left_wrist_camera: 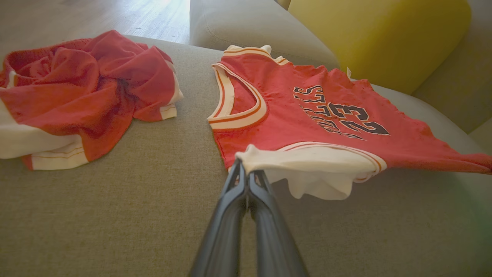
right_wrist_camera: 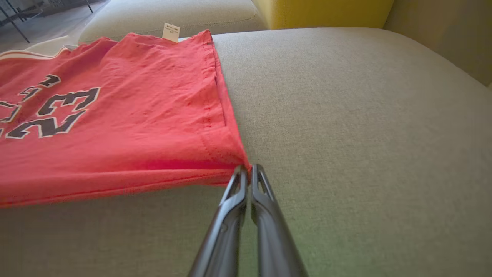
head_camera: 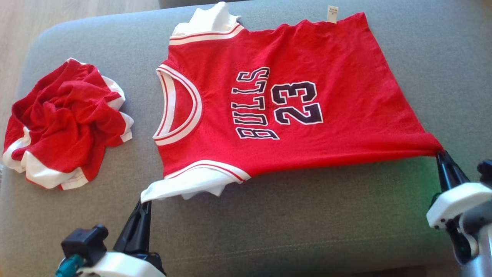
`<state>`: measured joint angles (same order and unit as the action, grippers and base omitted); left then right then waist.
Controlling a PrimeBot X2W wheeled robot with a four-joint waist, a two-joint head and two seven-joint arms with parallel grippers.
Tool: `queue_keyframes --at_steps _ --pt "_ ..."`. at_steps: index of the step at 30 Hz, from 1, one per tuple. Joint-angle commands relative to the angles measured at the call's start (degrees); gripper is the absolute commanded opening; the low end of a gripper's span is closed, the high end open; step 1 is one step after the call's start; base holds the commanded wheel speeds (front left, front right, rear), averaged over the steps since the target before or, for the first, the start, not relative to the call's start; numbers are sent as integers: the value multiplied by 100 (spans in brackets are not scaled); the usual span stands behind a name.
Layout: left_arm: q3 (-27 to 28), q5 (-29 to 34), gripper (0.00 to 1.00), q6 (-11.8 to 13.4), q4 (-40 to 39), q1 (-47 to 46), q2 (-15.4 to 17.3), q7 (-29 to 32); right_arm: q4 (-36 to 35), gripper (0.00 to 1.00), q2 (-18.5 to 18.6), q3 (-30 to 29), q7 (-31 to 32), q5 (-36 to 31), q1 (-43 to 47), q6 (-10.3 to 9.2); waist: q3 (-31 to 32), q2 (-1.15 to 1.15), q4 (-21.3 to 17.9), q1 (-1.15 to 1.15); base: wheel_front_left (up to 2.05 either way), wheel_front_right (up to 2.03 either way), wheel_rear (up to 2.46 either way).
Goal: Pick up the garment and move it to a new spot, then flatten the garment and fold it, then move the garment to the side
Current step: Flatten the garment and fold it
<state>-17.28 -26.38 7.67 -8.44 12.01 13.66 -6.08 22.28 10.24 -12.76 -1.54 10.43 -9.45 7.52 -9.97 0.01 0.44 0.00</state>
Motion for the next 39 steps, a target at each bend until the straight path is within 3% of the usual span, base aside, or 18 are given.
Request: queue_keyframes --at_steps 1,4,8,15,29,30,31,32,33,34,35,39 --pt "251 21 0 66 -361 -225 84 83 -548 0 -29 -34 189 -84 -35 -3 -24 -1 -15 0 0 0 0" --pt "193 -124 0 -32 -610 -448 78 313 -1199 0 -246 -63 673 -222 8 -3 -81 -1 -55 0 0 0 0" --pt "185 -283 0 -167 -562 -852 54 462 -1287 0 -369 108 1067 -179 -283 -3 -214 -1 -97 0 0 0 0" --pt "32 -353 0 -583 382 -2260 -146 401 -572 0 -291 65 1166 -499 -1268 -3 -560 -1 54 0 0 0 0" --pt "-109 -1 0 -918 2333 -3847 -231 -191 824 2 -268 -148 426 -1126 -2641 -3 -1034 -1 111 0 0 0 0" --pt "-123 62 0 -907 2440 -3912 -222 -269 912 7 -268 -140 362 -1144 -2706 -3 -1050 -1 109 0 0 0 0" --pt "-125 99 0 -893 2540 -3968 -227 -348 999 20 -269 -137 304 -1166 -2765 -3 -1061 -1 104 0 0 0 0" --pt "-114 115 0 -876 2634 -4014 -243 -418 1083 50 -275 -142 245 -1178 -2818 -3 -1068 -1 102 0 0 0 0" --pt "-99 123 0 -858 2717 -4054 -264 -483 1158 100 -280 -160 177 -1189 -2863 -3 -1069 -1 102 0 0 0 0" --pt "-85 116 42 -846 2789 -4076 -293 -537 1222 100 -284 -177 100 -1198 -2898 -3 -1065 -1 103 0 0 0 0" --pt "-67 115 100 -821 2843 -4083 -319 -586 1274 100 -289 -202 21 -1193 -2919 -3 -1055 -1 102 0 0 0 0" --pt "-14 161 100 -694 2802 -3920 -384 -750 1321 100 -345 -312 -276 -1176 -2881 -3 -989 -1 64 0 0 0 0"
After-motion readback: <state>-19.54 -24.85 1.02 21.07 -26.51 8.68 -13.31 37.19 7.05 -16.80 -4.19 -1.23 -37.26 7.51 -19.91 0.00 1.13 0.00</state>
